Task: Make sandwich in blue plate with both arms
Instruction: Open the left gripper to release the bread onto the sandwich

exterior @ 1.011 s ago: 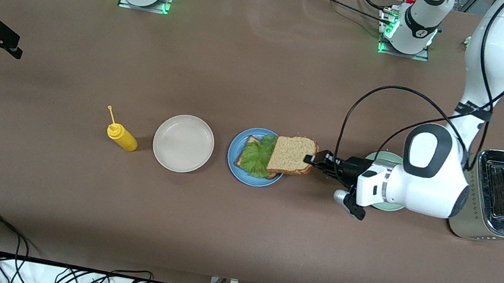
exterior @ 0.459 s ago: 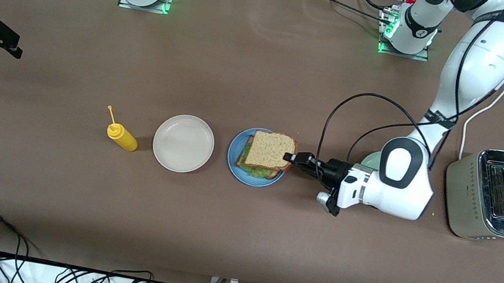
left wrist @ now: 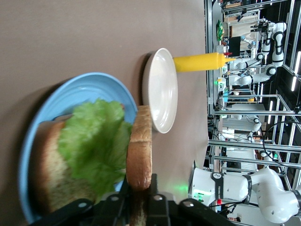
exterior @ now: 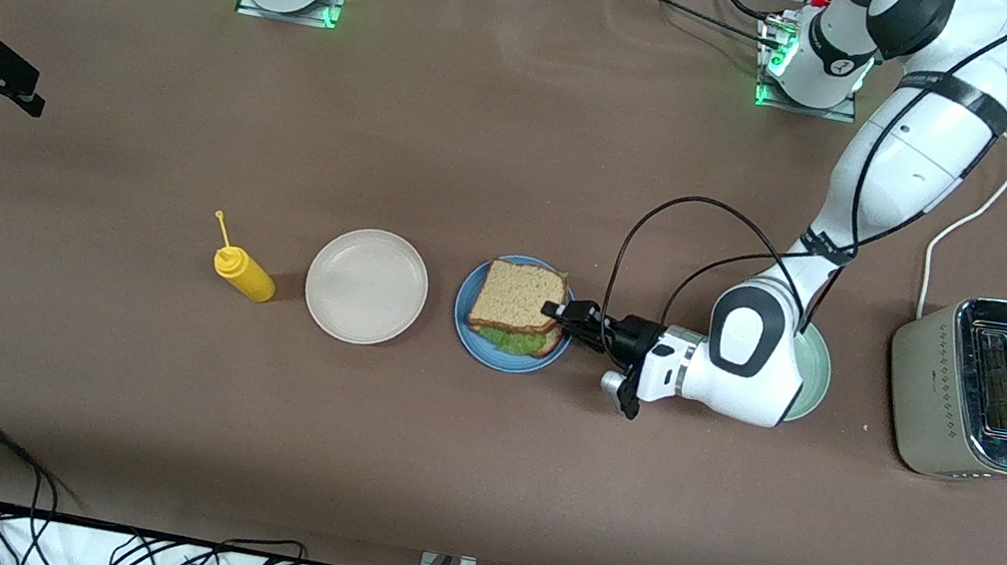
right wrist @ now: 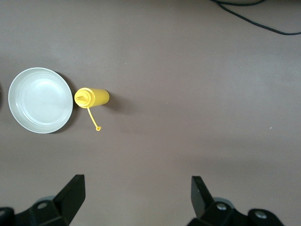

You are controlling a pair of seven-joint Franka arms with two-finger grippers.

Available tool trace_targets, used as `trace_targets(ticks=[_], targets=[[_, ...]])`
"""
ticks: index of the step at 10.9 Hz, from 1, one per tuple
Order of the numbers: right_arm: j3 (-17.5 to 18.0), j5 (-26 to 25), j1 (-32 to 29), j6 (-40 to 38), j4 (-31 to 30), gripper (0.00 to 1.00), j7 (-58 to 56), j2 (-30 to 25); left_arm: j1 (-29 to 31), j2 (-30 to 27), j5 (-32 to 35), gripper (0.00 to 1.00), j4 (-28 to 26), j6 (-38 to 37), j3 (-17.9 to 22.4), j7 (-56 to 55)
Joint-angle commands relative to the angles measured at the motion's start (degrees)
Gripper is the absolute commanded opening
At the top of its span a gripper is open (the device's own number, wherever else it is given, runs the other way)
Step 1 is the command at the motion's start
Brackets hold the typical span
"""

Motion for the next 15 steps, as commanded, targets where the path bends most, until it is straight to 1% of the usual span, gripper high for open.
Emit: trace_targets(ticks=[1, 2, 5, 6, 7, 8, 9, 11, 12, 14, 15], targets=[[-0.01, -0.88, -0.06, -1.10, 0.96, 1.00, -0.28, -0.01, 0.24, -0.18, -1.63, 1.00, -0.61, 0.23, 0.67, 2.35], [-0.01, -0.88, -0.06, -1.10, 0.96, 1.00, -0.28, -0.01, -0.11, -0.35, -1.19, 1.00, -0.35, 0.23, 1.63, 2.35], [-0.01, -0.88, -0.06, -1.10, 0.96, 1.00, -0.28, -0.01, 0.41, -1.23, 7.22, 1.00, 0.00, 0.23, 2.78, 1.56], [-0.01, -0.88, -0.06, -1.10, 0.96, 1.00, -0.28, -0.01, 0.67, -1.32, 9.34, 1.00, 0.26, 0.23, 3.04, 1.39], [0.08, -0.88, -0.06, -1.10, 0.96, 1.00, -0.28, -0.01, 0.76, -1.50, 9.71, 1.00, 0.18, 0.23, 3.66, 0.95], [0.08, -0.88, -0.06, -1.27, 0.96, 1.00, -0.37, -0.01, 0.76, -2.19, 12.15, 1.00, 0.18, 0.23, 4.88, 0.08], [0.08, -0.88, -0.06, -1.36, 0.96, 1.00, -0.28, -0.01, 0.76, -3.94, 17.39, 1.00, 0.18, 0.06, 5.68, -2.19], [-0.01, -1.06, -0.06, -1.63, 1.05, 1.00, -0.28, -0.01, 2.77, -7.28, 31.17, 1.00, 0.26, -0.91, 5.86, -8.26], [-0.01, -1.06, -0.06, -1.72, 1.14, 1.00, -0.28, -0.10, 3.83, -9.04, 34.90, 1.00, 0.44, -3.35, 5.95, -9.59], [-1.06, -1.06, -0.06, -2.68, 2.19, 1.00, -0.45, -0.10, 4.89, -12.55, 39.57, 1.00, 0.27, -5.12, 6.03, -11.96], [-1.24, -1.06, -0.06, -2.94, 2.28, 1.00, -0.45, -0.01, 4.89, -14.66, 43.68, 1.00, 0.35, -5.83, 6.03, -12.76]])
